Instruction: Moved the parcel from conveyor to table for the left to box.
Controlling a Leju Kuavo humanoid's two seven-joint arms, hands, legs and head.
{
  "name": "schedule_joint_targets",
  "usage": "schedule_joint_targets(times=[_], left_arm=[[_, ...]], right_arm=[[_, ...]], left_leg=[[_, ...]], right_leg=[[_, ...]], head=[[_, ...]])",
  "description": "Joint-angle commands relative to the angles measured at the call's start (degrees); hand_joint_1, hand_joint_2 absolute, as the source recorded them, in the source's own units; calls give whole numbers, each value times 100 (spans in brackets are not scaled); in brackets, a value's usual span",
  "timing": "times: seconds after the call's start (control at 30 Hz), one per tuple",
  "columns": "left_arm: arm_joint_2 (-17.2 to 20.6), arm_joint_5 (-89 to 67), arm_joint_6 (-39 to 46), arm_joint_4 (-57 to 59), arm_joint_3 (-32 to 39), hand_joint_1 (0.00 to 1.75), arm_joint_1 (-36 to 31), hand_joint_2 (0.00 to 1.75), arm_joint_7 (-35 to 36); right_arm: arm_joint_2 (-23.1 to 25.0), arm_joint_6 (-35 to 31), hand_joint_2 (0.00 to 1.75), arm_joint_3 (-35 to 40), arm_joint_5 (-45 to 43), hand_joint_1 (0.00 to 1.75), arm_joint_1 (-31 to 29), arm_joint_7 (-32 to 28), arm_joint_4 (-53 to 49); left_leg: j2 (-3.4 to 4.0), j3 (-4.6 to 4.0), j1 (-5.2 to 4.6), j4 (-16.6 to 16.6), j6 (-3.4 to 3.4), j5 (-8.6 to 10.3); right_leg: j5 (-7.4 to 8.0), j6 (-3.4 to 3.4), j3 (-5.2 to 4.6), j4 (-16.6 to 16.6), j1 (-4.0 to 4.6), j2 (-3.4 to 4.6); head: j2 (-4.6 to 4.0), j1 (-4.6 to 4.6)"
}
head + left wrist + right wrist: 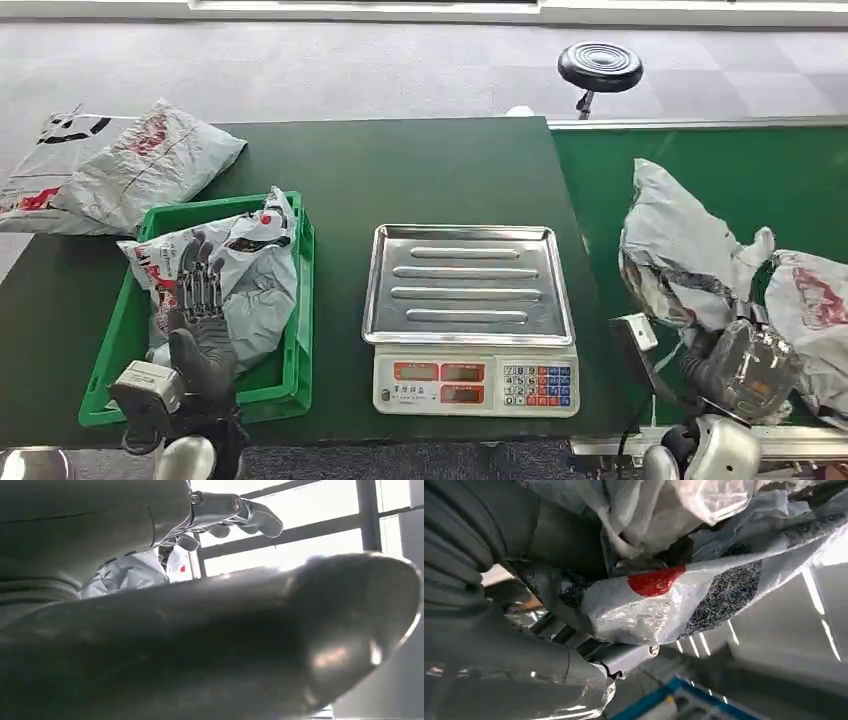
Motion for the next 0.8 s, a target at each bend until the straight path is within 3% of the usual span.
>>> schedule_joint_targets(times=[0.03, 0.17, 0.23, 0.27, 0.5, 0.57, 0.63, 0.67, 0.8], left_arm=[[-87, -9, 87, 306, -87, 0, -187, 0, -54], [-68, -35, -42, 452, -91, 0, -286, 0, -199], [-60, -20, -44, 483, -105, 0, -375, 0, -116], [-85, -53, -84, 505, -64, 0, -407, 0, -128], [-45, -11, 13, 546, -105, 0, -445, 0, -162], [-69, 18, 3, 553, -90, 0, -486, 0, -142], [-114, 45, -31, 599, -106, 0, -593, 0, -109], [-124, 45, -33, 617, -120, 0, -630, 0, -98], [-121, 45, -30, 621, -133, 0, -641, 0, -87]], right_arm=[[594, 0, 175, 735, -189, 175, -282, -777, -2265], [858, 0, 175, 1234, -519, 175, -376, -1852, -1881], [876, 0, 175, 1309, -487, 175, -479, -1855, -1612], [728, 0, 175, 1694, -1006, 175, -613, -1846, -911], [698, 0, 175, 1677, -1255, 175, -878, -2037, -380], [664, 0, 175, 2086, -1285, 175, -1157, -1947, 296], [745, 428, 175, 2609, -1690, 175, -1549, -1866, 1157], [810, 278, 175, 2684, -1683, 175, -1653, -1809, 1419], [781, 170, 175, 2753, -1702, 175, -1693, -1772, 1527]], left_leg=[[20, -5, -4, 2, 11, 2], [8, 0, -5, -1, 9, 5], [18, 11, 0, -10, 14, 6], [18, 13, 1, -7, 8, 5], [16, 20, 1, -22, 14, 19], [19, 18, 3, -14, 8, 10], [36, 25, 6, -14, 5, 8], [47, 31, 5, -19, 5, 10], [36, 23, 7, -16, 4, 16]], right_leg=[[4, -18, -16, 8, 0, 14], [3, -13, -5, 4, -2, 2], [9, -22, 5, -8, 5, 9], [9, -16, 5, -5, 3, 13], [20, -24, 14, -23, 6, 8], [13, -18, 13, -14, 7, 13], [20, -17, 12, -15, 8, 34], [23, -19, 13, -17, 8, 44], [24, -25, 6, -12, 11, 27]], head=[[0, 0], [0, 0], [0, 0], [0, 0], [0, 0], [0, 0], [0, 0], [0, 0], [0, -2]])
